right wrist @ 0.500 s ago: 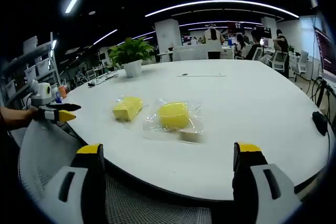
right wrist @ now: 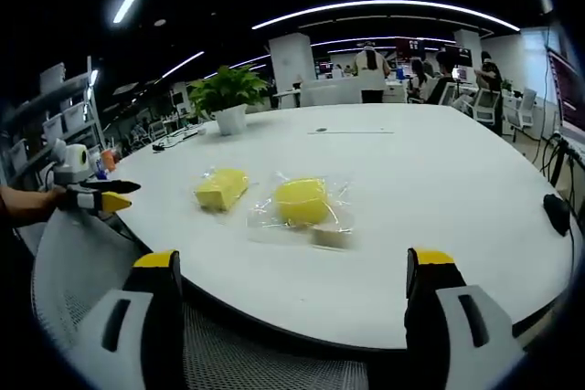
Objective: Compare the silicone blocks by pressing each to a similar depth, holding the contact briefly, and releasing to observe deformation and rebound differences across the visible hardness samples.
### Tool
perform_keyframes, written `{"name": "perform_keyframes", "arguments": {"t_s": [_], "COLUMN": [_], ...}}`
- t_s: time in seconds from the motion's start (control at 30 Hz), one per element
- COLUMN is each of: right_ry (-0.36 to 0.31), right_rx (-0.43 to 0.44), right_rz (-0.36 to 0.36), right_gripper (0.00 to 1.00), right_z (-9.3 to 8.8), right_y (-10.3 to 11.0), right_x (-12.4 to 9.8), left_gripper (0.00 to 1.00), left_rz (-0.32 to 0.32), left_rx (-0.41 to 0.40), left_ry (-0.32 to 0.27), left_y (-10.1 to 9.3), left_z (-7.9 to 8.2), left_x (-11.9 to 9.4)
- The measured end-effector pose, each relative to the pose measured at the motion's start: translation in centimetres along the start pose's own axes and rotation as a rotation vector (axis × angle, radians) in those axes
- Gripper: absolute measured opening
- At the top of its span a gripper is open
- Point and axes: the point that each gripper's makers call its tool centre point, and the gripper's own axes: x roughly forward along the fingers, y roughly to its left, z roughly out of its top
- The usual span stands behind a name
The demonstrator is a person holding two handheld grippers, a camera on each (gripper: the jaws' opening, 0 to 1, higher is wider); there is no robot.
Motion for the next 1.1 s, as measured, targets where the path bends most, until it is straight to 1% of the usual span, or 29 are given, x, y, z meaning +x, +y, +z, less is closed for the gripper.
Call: {"name": "perform_keyframes", "arguments": {"t_s": [0.9,1.1], "right_ry": [-0.008,-0.001], "right_rx": [0.004,0.005], "right_rz": [-0.011,-0.011], "right_gripper": [0.96,0.96], "right_z": [0.07,-0.03], "right_y": [-0.17,-0.16], "right_x": [-0.06,-0.03], "left_gripper": [0.94,0.94], "left_rz": [0.0,-0.001], "left_rx": [-0.003,-0.004], "left_ry": [-0.015,-0.021], "left_y": [-0.09,-0.08], "left_z": [0.3,0.4], "left_x": [-0.11,-0.11]}}
